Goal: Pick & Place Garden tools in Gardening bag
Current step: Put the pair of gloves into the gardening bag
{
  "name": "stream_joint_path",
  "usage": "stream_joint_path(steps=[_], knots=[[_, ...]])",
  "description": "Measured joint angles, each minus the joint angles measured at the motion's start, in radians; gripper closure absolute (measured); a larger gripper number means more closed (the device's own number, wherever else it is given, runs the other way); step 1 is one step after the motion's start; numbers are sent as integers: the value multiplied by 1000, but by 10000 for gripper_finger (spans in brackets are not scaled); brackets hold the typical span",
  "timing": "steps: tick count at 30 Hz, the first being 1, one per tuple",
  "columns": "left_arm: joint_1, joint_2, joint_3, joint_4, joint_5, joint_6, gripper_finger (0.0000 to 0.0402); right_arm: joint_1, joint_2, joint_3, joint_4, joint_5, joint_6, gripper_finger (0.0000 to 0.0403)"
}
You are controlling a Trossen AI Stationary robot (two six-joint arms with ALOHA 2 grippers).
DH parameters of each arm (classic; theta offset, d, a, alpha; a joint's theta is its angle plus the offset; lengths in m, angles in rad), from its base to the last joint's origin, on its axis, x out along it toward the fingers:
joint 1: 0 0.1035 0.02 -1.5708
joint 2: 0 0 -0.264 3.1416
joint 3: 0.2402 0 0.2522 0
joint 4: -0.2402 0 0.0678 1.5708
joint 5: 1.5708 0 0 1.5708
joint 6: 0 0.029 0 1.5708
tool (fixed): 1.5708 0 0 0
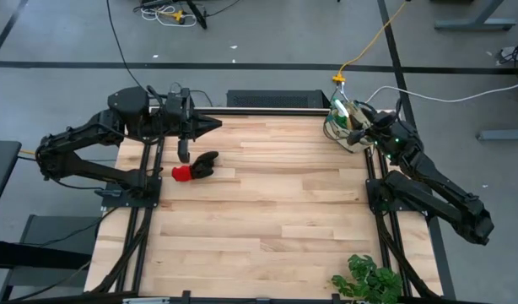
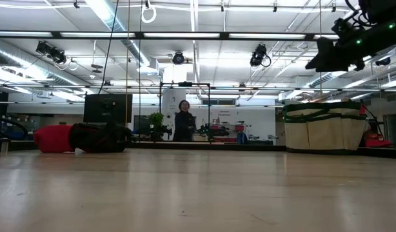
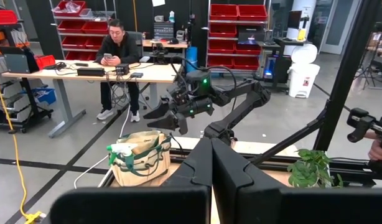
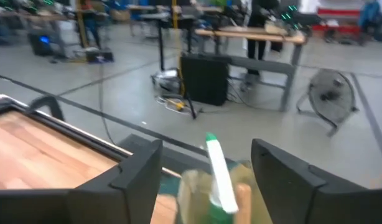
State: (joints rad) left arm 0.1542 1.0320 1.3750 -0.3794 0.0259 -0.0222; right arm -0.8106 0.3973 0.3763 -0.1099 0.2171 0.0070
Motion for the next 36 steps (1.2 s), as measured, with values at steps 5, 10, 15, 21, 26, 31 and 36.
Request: stream_joint_path(steps=[5, 10, 15, 21, 26, 31, 36], knots=[[0, 0, 0, 0, 0, -20, 400, 1, 1, 34, 25, -35, -23, 163], [0, 0, 0, 0, -24, -19, 400, 1, 0, 109, 29, -35, -25, 163], [0, 0, 0, 0, -26, -19, 400, 1, 10, 184, 20, -35, -25, 163], [0, 0, 0, 0, -38, -19, 400, 1, 39, 268, -31, -70, -22, 163], [0, 0, 0, 0, -41, -19, 400, 1, 79, 306, -42, -171, -17, 163], [0, 0, 0, 0, -41, -18, 400, 1, 106, 318, -30, -284, -2, 163], [0, 0, 0, -2, -42, -18, 400, 2, 122, 319, 17, -402, 38, 163]])
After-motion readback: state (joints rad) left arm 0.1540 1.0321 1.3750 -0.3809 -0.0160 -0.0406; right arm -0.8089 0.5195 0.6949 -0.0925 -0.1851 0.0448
